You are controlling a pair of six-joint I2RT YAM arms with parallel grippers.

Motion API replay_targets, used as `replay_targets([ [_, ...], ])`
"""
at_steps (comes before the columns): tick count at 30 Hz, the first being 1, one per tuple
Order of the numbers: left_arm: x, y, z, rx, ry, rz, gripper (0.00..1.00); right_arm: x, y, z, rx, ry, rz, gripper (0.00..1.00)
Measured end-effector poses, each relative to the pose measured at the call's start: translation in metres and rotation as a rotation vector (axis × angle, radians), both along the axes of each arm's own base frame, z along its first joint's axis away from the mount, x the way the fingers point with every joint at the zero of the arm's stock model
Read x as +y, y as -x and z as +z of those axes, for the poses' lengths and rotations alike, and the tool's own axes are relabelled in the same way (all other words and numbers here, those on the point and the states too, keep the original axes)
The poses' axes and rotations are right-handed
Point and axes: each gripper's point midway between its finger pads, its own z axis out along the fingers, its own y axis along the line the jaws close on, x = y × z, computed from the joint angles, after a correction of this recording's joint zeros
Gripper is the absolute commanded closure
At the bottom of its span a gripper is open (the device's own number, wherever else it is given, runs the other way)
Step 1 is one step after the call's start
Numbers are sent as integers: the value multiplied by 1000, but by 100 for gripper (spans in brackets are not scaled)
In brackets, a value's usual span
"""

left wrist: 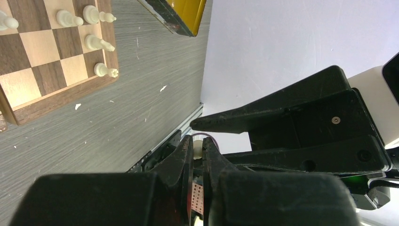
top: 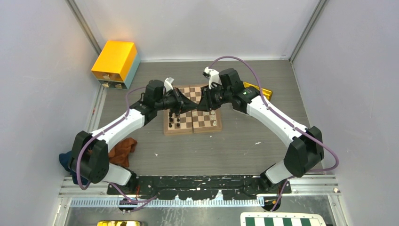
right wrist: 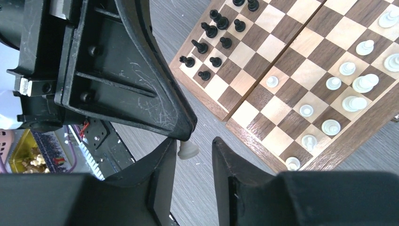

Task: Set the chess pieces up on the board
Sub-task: Place the chess piece on the chessboard.

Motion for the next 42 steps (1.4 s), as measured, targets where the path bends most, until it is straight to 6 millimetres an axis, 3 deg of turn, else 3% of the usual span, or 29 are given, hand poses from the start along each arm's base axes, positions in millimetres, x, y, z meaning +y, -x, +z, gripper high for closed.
replay_targets([
  [13, 0, 0, 4, -35, -35, -16, 100, -2, 0, 2, -7, 2, -2, 54],
  [19, 3, 0, 2, -91, -117, -39, 100, -9, 6, 21, -56, -15, -19, 53],
  [27, 8, 8, -25, -194, -326, -86, 100, -40, 17, 52, -175, -15, -117, 52],
  [35, -9, 29, -46, -375, -520, -175, 100, -76, 5, 33, -222, 103, -299, 50],
  [42, -15, 29, -61, -533, -673, -176, 100, -102, -12, 26, -263, 199, -443, 50],
])
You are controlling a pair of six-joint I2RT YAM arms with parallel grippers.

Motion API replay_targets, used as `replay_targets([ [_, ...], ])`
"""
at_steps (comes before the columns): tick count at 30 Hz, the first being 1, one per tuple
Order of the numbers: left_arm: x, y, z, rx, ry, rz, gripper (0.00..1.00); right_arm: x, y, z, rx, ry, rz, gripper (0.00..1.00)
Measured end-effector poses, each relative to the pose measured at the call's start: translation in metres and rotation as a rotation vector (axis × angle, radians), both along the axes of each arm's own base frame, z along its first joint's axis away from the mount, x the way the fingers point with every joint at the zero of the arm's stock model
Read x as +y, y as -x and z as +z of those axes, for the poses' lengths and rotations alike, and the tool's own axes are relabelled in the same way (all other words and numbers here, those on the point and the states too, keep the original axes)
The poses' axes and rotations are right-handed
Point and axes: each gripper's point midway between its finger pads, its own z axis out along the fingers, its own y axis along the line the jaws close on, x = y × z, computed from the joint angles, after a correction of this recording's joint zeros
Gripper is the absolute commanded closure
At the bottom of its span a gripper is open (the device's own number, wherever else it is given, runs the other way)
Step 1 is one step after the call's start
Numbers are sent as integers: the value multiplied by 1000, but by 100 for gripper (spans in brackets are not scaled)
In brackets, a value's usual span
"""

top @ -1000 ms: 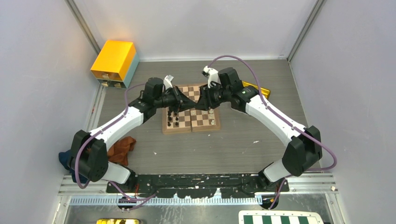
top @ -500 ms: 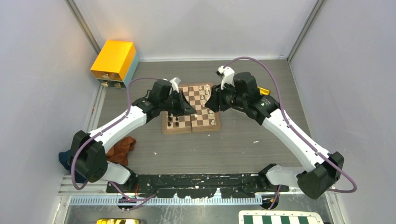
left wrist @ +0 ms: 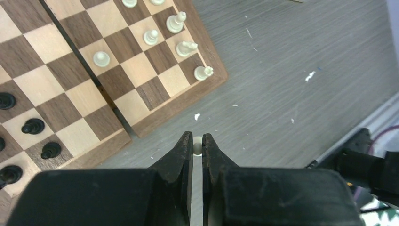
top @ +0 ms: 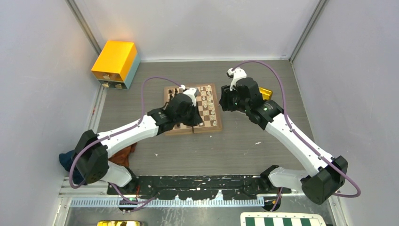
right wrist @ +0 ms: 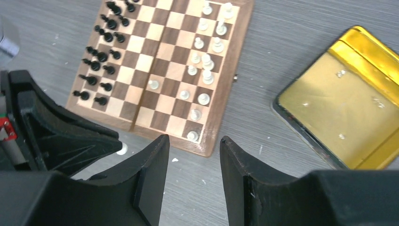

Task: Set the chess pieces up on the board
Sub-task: Place the chess piece on the chessboard.

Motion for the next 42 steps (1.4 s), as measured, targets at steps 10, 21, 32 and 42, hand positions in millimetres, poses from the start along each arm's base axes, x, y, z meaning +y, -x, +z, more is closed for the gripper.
replay_targets([
  [10, -14, -21, -47, -121, -155, 12, 100, -28, -13, -7, -30, 81, -147, 50],
  [21, -22, -45, -77, -187, -249, 37, 100, -48, -21, -6, -41, 100, -223, 50],
  [32, -42, -63, -61, -277, -258, 38, 100, -54, -23, -5, -39, 92, -235, 50],
  [42, -40, -63, -72, -290, -313, 30, 100, -58, -23, -2, -46, 79, -240, 50],
])
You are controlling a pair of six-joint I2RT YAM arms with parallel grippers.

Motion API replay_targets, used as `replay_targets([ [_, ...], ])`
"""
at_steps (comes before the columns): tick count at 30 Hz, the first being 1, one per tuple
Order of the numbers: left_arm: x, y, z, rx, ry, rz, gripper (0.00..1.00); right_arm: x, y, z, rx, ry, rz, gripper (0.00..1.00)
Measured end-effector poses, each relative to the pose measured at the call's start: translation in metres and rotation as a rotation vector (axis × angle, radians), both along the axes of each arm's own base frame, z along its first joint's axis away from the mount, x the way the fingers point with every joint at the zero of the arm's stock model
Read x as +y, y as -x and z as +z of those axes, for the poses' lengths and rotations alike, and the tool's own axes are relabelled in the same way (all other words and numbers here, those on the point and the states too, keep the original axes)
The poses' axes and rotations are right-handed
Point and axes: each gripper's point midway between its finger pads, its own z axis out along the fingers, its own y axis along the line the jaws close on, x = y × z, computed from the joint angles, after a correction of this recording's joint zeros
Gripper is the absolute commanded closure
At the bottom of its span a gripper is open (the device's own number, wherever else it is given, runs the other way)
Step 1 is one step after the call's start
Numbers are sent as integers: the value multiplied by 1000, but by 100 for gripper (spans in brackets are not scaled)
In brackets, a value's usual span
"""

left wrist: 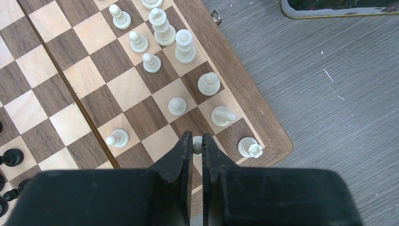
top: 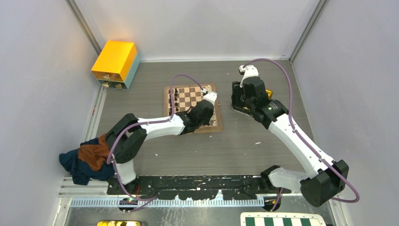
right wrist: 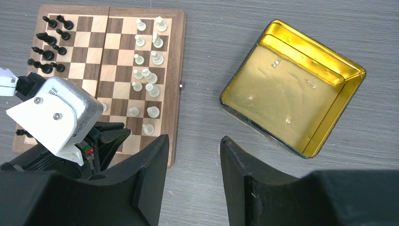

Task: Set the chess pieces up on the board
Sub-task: Place the chess piece on the chessboard.

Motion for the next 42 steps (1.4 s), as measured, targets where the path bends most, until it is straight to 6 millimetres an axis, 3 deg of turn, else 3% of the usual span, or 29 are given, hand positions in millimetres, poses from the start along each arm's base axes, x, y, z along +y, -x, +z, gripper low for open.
replay_targets([
  [42, -2, -11, -11, -36, -12, 33, 95, 0, 3, -9, 16, 1, 9, 49],
])
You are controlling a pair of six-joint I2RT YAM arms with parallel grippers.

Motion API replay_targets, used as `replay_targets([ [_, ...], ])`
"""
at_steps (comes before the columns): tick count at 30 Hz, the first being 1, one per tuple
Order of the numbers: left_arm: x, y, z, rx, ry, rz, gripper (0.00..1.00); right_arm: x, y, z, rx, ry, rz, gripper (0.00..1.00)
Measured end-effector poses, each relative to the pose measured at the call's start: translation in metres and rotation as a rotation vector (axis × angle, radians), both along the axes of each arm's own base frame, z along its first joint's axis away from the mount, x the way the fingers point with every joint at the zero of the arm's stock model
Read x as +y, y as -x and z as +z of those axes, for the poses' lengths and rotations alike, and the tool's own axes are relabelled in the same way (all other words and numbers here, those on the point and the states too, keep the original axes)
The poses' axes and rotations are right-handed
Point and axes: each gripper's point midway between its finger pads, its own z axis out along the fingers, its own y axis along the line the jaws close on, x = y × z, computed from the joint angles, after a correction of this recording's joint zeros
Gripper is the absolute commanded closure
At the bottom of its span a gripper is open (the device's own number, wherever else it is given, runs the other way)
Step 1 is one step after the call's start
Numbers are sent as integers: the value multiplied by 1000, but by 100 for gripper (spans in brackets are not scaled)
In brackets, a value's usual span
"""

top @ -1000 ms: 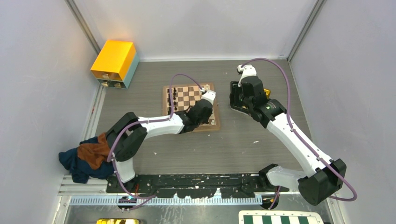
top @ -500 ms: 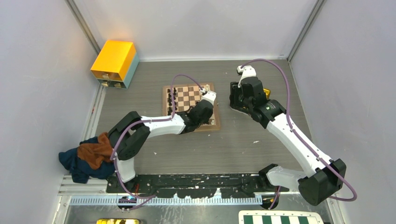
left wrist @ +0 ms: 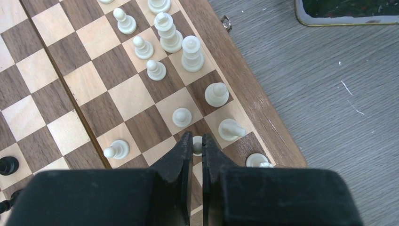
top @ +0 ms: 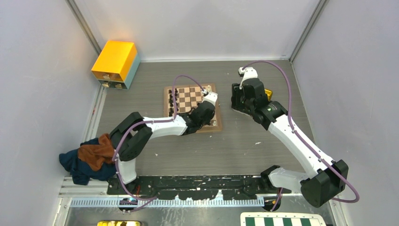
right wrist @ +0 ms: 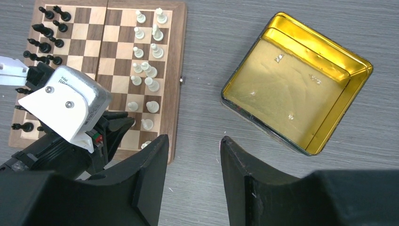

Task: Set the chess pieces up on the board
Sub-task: Place the chess piece on the chessboard.

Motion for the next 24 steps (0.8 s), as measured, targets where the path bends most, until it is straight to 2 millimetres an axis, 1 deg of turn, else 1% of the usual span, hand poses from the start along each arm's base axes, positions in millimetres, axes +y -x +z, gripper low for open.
replay_targets([
  [2, 1, 0, -2, 2, -4, 2, 94, 0, 0, 0, 0, 0, 0, 49],
  [7, 1, 0, -5, 5, -10, 3, 88, 0, 0, 0, 0, 0, 0, 49],
  [13, 2, 1, -6, 7, -10, 5, 78, 1, 0, 0, 1, -1, 3, 49],
  [17, 4, 1, -8, 9, -14, 8, 74, 1, 0, 0, 1, -2, 4, 49],
  [24, 4, 1, -8, 8, -16, 11, 71, 1, 0, 0, 3, -4, 7, 49],
])
